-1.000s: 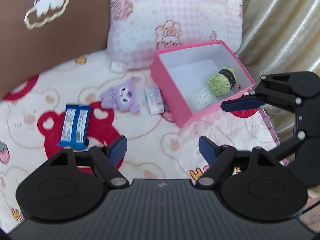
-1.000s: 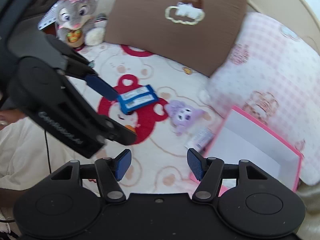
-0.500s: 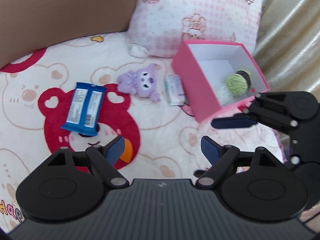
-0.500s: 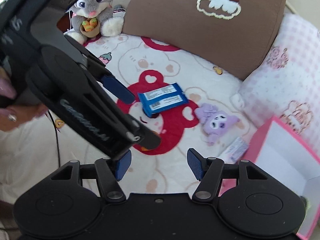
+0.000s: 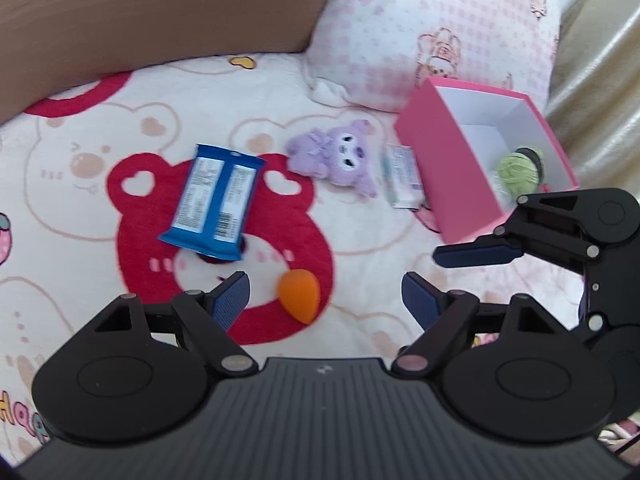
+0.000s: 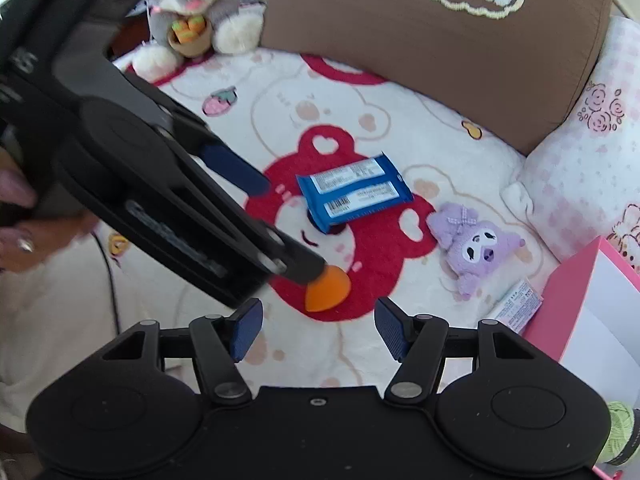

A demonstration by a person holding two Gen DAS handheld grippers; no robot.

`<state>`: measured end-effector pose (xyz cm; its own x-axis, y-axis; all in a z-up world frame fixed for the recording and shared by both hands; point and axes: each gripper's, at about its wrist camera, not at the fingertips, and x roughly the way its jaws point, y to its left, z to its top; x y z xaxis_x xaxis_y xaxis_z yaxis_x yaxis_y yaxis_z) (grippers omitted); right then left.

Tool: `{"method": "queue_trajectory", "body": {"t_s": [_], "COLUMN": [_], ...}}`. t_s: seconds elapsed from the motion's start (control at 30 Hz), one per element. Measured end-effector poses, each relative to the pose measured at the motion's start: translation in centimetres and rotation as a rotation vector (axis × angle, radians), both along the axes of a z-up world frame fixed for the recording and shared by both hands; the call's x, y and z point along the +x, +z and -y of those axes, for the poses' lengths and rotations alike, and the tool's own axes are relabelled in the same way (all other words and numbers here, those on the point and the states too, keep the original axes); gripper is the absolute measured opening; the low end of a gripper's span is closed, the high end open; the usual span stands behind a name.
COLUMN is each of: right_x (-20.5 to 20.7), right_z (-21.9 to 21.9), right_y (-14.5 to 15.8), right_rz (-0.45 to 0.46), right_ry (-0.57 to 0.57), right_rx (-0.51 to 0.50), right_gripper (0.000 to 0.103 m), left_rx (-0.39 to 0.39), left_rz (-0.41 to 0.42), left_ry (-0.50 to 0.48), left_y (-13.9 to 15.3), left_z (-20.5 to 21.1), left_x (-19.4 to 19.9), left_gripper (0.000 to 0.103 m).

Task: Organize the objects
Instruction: 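Move the left tool toward the orange makeup sponge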

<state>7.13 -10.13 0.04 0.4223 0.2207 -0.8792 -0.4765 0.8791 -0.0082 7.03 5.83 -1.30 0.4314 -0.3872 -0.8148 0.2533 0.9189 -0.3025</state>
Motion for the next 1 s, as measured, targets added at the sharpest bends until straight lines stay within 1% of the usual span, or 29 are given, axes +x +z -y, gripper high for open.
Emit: {"method": "queue_trajectory", "body": {"t_s": [0.17, 0.33, 0.47, 0.6, 0.7, 0.83, 0.93, 1.0], "right_x": [0.7, 0.5, 0.6, 0.8, 0.9, 1.2, 1.0, 0.9], "right_z": [0.0, -0.9, -1.3, -1.8, -2.2, -2.4, -2.8, -2.8], "right_y": [-1.2, -2.8, -4.0, -4.9, -5.8, -6.9, -8.0, -8.8], "right_rz": [-0.042, -0.016, -0.017, -0.002, 0.015, 0.025, 0.064, 0.083], "right_ry": [-0.004, 0.026, 0.017, 0.018, 0.024, 0.021, 0.044, 0.037], "right_rx": [0.010, -0.007, 0.020, 0.022, 0.003, 0.007, -0.027, -0.060], "right_gripper": [0.067, 0.067, 0.067, 0.067, 0.067, 0.066, 0.066, 0.066], "left_rx": [-0.030, -0.059, -0.099, -0.097, -0.109, -0.138, -0.150, -0.148], "left_rz": [-0.031, -0.063, -0.086, -0.089, -0.095, -0.109, -0.118, -0.123], "left_ry": [0.005, -0.002, 0.003, 0.009, 0.015, 0.018, 0.033, 0.040], "left_y": [-1.4, -3.1, -4.5, -5.5, -6.4, -7.4, -8.4, -9.1], "left_z": [-1.3, -1.5, -1.8, -2.1, -2.4, -2.7, -2.8, -2.7], "left_x": [0.6, 0.7, 0.8, 1.1, 1.3, 1.7, 1.9, 2.1], "left_gripper": [0.083, 0.081, 0.081, 0.081, 0.081, 0.080, 0.080, 0.080]}}
